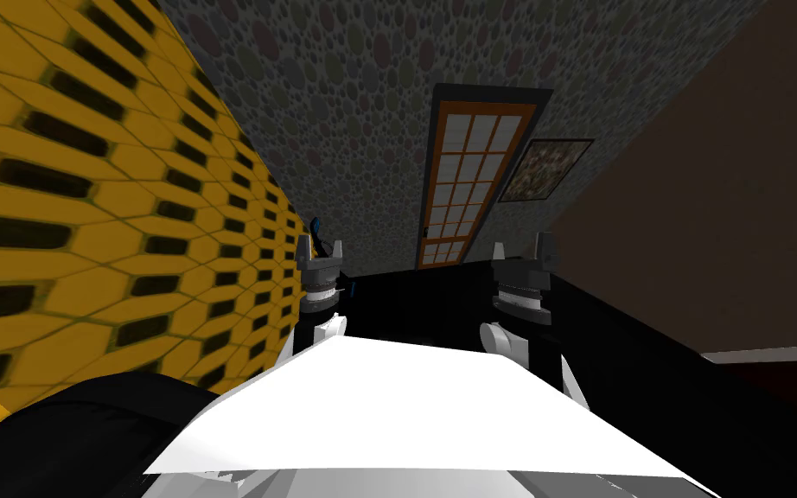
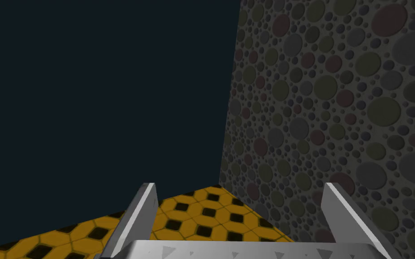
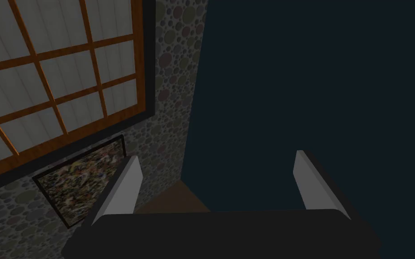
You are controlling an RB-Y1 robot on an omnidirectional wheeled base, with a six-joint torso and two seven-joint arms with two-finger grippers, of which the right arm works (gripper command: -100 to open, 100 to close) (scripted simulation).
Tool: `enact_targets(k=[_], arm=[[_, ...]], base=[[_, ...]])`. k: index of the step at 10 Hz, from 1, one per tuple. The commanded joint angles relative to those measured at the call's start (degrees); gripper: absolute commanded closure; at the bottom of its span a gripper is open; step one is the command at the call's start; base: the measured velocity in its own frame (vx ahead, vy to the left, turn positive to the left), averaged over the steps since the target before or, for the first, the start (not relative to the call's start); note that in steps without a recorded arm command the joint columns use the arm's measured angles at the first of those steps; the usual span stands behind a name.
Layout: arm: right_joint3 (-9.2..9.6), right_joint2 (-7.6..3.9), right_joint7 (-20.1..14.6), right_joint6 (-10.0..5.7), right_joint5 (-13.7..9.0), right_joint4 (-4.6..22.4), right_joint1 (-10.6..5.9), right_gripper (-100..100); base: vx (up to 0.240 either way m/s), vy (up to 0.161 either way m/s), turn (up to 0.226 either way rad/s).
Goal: Pull the door open
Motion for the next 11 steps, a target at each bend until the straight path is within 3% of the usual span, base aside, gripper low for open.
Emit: enact_targets(k=[1, 11], arm=[[0.64, -0.80, -1.7, -0.68, -1.2, 2.0, -0.38, -100], [4.49, -4.61, -11.6, -4.75, -8.4, 13.8, -2.67, -100]], base=[[0.062, -0.028, 0.066], [0.132, -0.028, 0.077]])
